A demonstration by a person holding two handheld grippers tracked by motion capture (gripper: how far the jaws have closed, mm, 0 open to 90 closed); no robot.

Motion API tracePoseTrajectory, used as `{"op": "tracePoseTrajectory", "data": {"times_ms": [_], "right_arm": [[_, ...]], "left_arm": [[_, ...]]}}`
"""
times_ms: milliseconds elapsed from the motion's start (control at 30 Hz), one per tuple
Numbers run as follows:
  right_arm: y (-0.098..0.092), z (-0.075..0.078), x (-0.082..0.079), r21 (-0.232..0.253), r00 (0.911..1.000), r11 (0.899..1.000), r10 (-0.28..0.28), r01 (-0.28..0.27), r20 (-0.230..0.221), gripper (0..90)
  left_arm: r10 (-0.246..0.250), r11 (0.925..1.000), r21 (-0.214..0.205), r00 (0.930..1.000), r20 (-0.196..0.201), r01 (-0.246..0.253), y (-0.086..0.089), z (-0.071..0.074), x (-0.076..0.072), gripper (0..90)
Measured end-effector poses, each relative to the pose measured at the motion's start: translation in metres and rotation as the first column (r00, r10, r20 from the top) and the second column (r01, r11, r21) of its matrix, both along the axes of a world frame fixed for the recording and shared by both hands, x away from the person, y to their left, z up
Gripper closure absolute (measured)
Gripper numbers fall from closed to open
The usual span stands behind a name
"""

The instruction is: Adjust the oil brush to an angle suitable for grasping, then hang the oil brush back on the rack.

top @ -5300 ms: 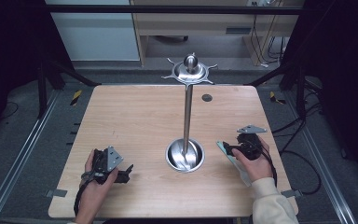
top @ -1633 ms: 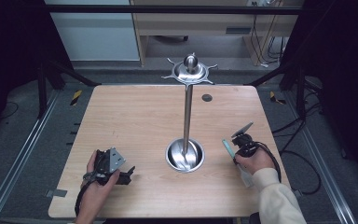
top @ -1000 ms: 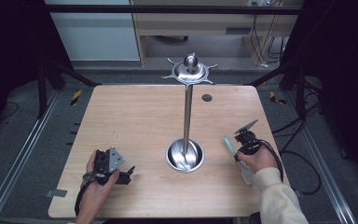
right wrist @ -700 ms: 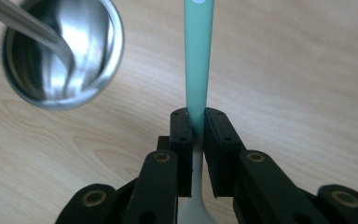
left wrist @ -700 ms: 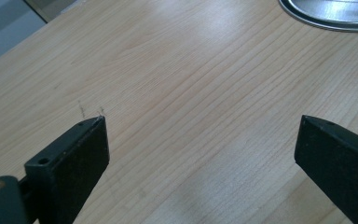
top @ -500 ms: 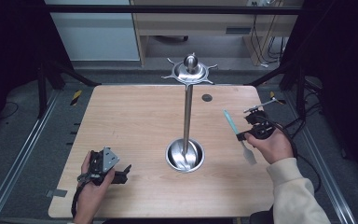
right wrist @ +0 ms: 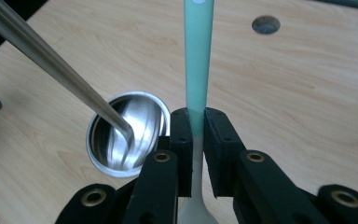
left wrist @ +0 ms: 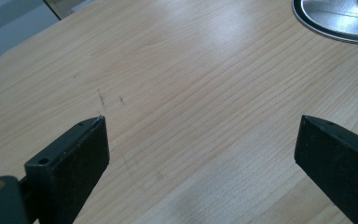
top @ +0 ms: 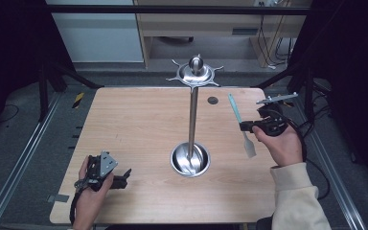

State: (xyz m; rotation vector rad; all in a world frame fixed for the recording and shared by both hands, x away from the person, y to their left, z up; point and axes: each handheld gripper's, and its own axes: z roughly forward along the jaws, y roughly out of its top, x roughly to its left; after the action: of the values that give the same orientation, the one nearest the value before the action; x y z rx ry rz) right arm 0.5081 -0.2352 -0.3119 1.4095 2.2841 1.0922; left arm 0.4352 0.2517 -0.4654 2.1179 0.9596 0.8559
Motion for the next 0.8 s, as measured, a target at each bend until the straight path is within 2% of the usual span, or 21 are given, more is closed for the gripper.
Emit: {"op": "tracePoseTrajectory", "data": {"times_ms": [100,267,367,467,500,667,800], "right_arm": [[0.001,0.001,-0.003,0.044,0.9994,0.999,0.003,-0.005,0.034,82.3],[-0.001,-0.002,-0.009,0.11,0.9981,0.994,0.014,-0.021,0.061,82.3],[-0.004,0.0,-0.012,0.1,0.9969,0.995,0.012,-0.02,0.077,82.3],[-0.011,0.002,-0.019,0.109,0.9925,0.994,0.005,-0.018,0.122,82.3],[-0.011,0.002,-0.019,0.109,0.9925,0.994,0.005,-0.018,0.122,82.3],[-0.02,0.006,-0.033,0.146,0.9867,0.989,-0.015,-0.009,0.162,82.3],[-0.022,0.009,-0.038,0.156,0.9835,0.988,-0.018,-0.011,0.18,82.3]], "left_arm": [[0.006,1.0,-0.006,1.0,0.001,-0.006,0.0,0.0,-0.001,2.6],[0.016,0.9999,-0.005,0.9999,0.002,-0.016,0.002,0.0,0.001,2.6],[0.017,0.9998,-0.008,0.9998,0.005,-0.017,0.003,0.001,0.001,2.6],[0.013,0.9999,-0.005,0.9999,0.008,-0.013,0.002,0.002,0.001,2.6],[0.013,0.9999,-0.005,0.9999,0.008,-0.013,0.002,0.002,0.001,2.7],[0.004,0.9999,-0.012,1.0,0.007,-0.004,0.002,0.003,0.001,2.6],[0.001,0.9999,-0.011,1.0,0.007,-0.001,0.002,0.003,0.001,2.6]]}}
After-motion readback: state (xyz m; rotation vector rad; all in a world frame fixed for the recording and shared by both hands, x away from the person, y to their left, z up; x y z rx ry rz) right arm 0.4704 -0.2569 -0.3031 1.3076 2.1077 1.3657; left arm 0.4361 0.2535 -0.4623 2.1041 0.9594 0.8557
